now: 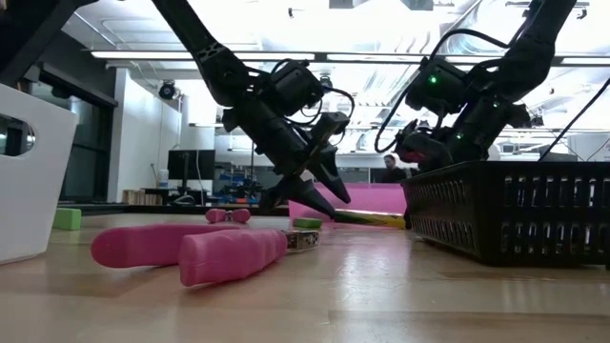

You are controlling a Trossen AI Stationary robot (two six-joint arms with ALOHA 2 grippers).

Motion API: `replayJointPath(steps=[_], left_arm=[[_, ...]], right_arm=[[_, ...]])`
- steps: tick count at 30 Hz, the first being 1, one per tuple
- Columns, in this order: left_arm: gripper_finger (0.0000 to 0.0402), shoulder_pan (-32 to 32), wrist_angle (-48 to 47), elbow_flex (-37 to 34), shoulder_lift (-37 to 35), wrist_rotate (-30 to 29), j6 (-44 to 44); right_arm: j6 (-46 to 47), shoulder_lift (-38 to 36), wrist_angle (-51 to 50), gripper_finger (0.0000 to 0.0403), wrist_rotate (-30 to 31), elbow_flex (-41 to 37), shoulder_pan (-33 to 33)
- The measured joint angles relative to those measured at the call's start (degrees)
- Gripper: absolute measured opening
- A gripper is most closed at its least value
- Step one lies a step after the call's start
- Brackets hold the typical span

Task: Pick & Place School Supplies
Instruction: Put the yellow crayon box into the pink bin

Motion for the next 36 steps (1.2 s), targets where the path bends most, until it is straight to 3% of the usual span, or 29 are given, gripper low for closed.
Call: replayJointPath(steps=[22,31,36], left_arm=[[0.0136,0.5,1.0,0.0,0.0,1.1,0.7],[0.0136,0.7,2.3,0.0,-0.1,1.3,0.9],[0.0135,0.4,4.0,0.1,-0.7,4.3,1.3]], right_arm=[[-3.3,-0.3,-1.4,0.0002,0.8,1.5,0.0],[-5.3,-0.6,-8.3,0.0002,4.3,4.9,0.1],[-6.0,-0.7,-8.2,0.0002,6.4,5.1,0.0]])
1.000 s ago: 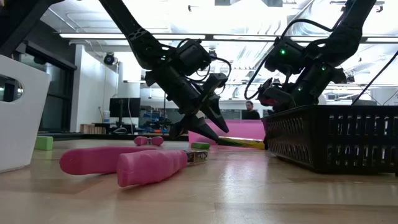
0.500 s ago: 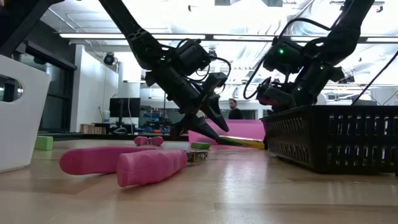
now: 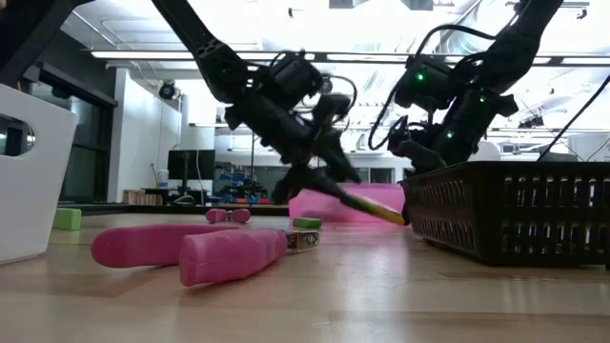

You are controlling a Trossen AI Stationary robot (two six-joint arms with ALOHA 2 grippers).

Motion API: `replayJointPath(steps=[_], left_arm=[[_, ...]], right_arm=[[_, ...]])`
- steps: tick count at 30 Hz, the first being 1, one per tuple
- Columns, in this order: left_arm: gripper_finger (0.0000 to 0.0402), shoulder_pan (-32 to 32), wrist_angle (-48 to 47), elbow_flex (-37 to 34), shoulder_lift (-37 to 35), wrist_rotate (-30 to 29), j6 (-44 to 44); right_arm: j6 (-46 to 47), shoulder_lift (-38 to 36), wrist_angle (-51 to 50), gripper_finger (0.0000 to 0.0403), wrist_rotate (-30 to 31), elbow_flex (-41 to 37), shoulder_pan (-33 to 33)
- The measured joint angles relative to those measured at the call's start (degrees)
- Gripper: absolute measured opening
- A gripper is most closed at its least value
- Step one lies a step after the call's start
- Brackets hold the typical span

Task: Pick & Place School Supplies
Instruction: Put the yellow crayon box into the pink bin

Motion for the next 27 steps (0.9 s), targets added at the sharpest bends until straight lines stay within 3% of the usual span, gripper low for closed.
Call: replayJointPath(steps=[27], left_arm=[[0.0135,-0.5,-0.3,0.1,-1.7,-2.5,1.1]], right_arm=[[1.5,-0.3,-1.0,0.0002,-3.4,0.2,0.5]])
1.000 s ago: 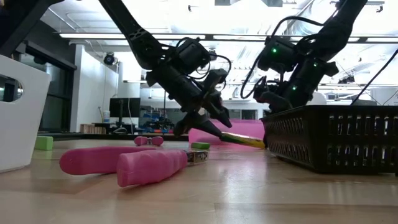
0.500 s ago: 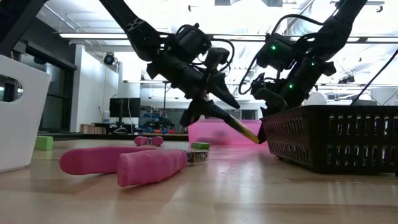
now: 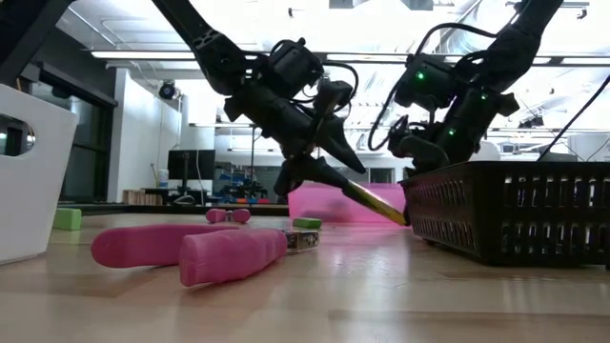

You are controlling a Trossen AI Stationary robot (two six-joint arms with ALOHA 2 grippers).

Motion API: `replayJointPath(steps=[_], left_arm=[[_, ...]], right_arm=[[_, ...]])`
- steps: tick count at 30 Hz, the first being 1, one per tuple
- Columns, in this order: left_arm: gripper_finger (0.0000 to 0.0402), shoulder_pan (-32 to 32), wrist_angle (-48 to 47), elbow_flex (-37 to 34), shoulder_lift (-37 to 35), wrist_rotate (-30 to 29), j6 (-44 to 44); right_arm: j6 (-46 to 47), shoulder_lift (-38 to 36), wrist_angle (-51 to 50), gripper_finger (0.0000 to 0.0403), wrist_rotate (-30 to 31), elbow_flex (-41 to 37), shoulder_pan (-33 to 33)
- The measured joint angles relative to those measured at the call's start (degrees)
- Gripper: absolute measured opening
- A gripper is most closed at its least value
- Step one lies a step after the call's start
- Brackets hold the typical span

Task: Pick & Place School Supplies
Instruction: Put the yellow crayon box into the pink bin

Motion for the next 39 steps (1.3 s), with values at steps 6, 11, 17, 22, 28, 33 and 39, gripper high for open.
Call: replayJointPath(steps=[6,11,17,22,28,33,39], left_arm=[[0.0135,0.0,-0.1,0.0,0.0,-1.2,0.0],[0.0136,0.0,-0.1,0.0,0.0,-1.2,0.0],[0.0136,-1.0,-0.1,0.0,0.0,-0.9,0.0],[0.0136,-3.3,0.0,0.0,0.1,-0.1,-0.7],[0.0136,-3.9,-0.1,0.0,0.1,0.1,-1.1],[0.0136,-3.9,-3.4,-0.1,0.1,0.0,-0.2],[0.0136,-3.5,-8.7,-0.2,0.1,-2.9,1.5]], right_arm=[[0.0,0.0,-0.5,0.0002,-1.3,0.0,0.0],[1.0,0.0,-0.6,0.0002,-1.5,0.0,0.5],[1.1,0.0,-0.6,0.0002,-1.2,0.0,0.6],[1.1,-0.1,0.8,0.0002,-0.8,0.0,0.5],[1.1,-0.1,2.4,0.0002,-1.4,0.0,0.5],[1.1,-0.1,2.6,0.0002,-1.7,0.0,1.3],[1.5,-0.1,3.9,0.0002,-2.0,0.0,2.9]])
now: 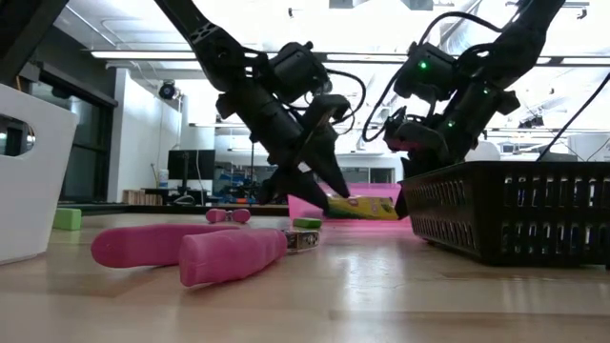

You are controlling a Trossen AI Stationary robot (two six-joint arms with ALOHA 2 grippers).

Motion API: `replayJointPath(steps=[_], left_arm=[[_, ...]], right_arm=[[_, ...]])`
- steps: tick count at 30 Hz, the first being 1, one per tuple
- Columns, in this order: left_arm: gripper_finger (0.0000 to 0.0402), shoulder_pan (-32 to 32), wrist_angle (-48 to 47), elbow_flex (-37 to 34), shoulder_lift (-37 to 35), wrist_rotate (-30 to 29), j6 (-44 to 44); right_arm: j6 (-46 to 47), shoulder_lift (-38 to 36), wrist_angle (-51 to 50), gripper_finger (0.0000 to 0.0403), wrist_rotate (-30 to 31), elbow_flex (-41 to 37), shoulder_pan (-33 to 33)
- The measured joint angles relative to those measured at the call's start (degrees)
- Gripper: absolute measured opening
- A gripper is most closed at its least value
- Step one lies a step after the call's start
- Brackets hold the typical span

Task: Pick & Place School Supplies
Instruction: Put the yellow crayon box into the pink bin

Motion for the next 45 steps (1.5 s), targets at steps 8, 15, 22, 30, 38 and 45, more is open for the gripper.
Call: replayJointPath(steps=[8,15,22,30,38,45], left_arm=[[0.0136,0.4,-2.4,0.0,-0.1,-1.1,0.5],[0.0136,0.5,-6.3,0.0,-3.0,-3.5,2.2],[0.0136,0.5,-9.9,0.0,-4.5,-5.4,3.0],[0.0136,0.5,-11.1,0.0,-4.5,-6.1,3.3],[0.0136,0.7,-11.2,0.0,-4.5,-6.1,3.9],[0.0136,1.6,-13.2,0.0,-4.5,-6.0,3.9]], right_arm=[[0.1,0.0,-0.5,0.0002,0.7,1.4,0.7],[0.0,0.0,0.7,0.0002,0.9,1.7,0.7],[0.0,0.1,3.4,0.0002,0.8,1.8,0.7],[0.0,0.7,4.7,0.0002,0.7,1.8,0.5],[0.0,0.7,4.8,0.0004,0.1,1.8,-0.5],[0.9,0.7,5.3,0.0041,-0.7,1.9,-0.7]])
